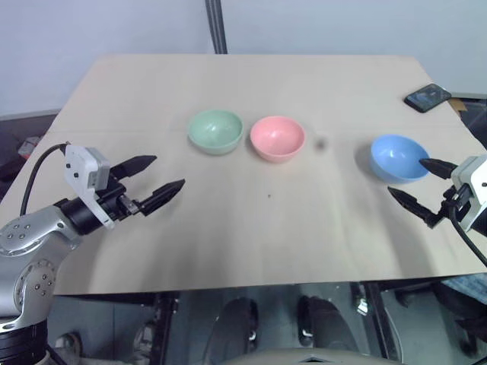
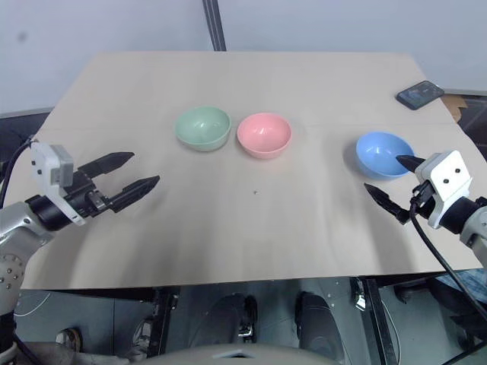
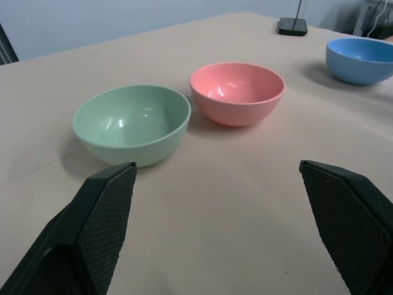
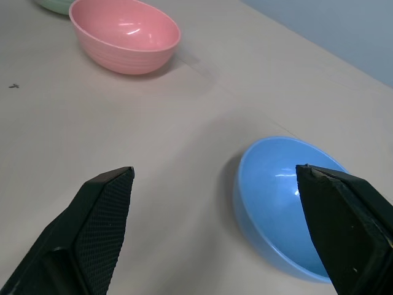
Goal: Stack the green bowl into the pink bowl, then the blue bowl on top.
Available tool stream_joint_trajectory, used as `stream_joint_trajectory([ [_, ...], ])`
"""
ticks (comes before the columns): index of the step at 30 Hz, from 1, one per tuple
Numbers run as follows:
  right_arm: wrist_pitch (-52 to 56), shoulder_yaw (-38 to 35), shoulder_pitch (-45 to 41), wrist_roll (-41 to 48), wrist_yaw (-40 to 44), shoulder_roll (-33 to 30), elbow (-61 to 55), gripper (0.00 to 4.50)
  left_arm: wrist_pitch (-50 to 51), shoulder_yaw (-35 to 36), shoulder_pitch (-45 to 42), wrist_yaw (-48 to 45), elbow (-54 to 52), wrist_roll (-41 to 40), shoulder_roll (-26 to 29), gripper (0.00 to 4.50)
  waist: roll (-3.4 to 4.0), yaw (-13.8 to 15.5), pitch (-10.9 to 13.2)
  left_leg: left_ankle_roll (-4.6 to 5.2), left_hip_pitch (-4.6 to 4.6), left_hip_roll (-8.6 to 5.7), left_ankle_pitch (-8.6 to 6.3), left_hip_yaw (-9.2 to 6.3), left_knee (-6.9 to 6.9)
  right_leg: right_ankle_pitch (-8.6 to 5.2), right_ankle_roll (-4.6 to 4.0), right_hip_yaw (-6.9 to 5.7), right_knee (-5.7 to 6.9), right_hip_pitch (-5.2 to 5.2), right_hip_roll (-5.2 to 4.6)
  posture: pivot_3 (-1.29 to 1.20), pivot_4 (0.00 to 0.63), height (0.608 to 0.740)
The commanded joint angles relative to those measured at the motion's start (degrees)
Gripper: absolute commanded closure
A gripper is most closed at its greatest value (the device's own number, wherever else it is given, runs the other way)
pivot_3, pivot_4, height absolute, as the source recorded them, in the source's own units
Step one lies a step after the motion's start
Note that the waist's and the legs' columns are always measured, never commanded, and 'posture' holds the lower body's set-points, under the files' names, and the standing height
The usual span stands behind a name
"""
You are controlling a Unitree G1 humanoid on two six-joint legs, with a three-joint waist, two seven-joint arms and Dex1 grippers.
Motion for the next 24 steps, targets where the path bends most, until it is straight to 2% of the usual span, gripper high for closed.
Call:
stream_joint_trajectory([
  [1,0.68,-0.09,-1.15,0.56,-0.47,-0.89,-2.40,0.09,0.37,0.62,-1.62,0.30,-0.28,-0.98,0.11,0.02,0.00,0.09,0.00,0.00,0.00,0.00,0.00,0.00,0.00,0.00,0.00,0.00,0.00,0.00,0.00,0.00,0.150,0.740],
  [15,5.16,13.88,-12.99,-3.06,-5.06,0.09,-1.67,0.09,1.43,-1.39,-3.66,3.05,-2.29,-1.50,-2.90,0.02,-0.01,-0.02,0.00,0.00,0.02,-0.01,0.01,0.00,0.06,0.01,0.00,0.01,0.02,0.04,0.03,0.00,0.150,0.740],
  [19,5.58,21.99,-21.78,-4.14,-3.58,2.70,2.86,0.09,0.87,-2.19,-4.08,3.10,-2.91,-2.08,-4.33,0.02,-0.01,-0.24,0.00,-0.01,0.05,0.00,0.01,0.00,0.08,0.01,0.00,0.01,0.03,0.05,0.05,0.00,0.150,0.740],
  [24,-3.36,36.16,-33.26,-14.06,0.00,7.42,14.75,0.09,-0.13,-2.03,-4.15,2.70,-3.62,-3.82,-6.40,0.02,-0.01,-0.23,0.01,0.00,0.02,-0.02,0.01,0.01,0.08,0.02,0.00,0.01,0.04,0.03,0.08,0.00,0.150,0.740],
])
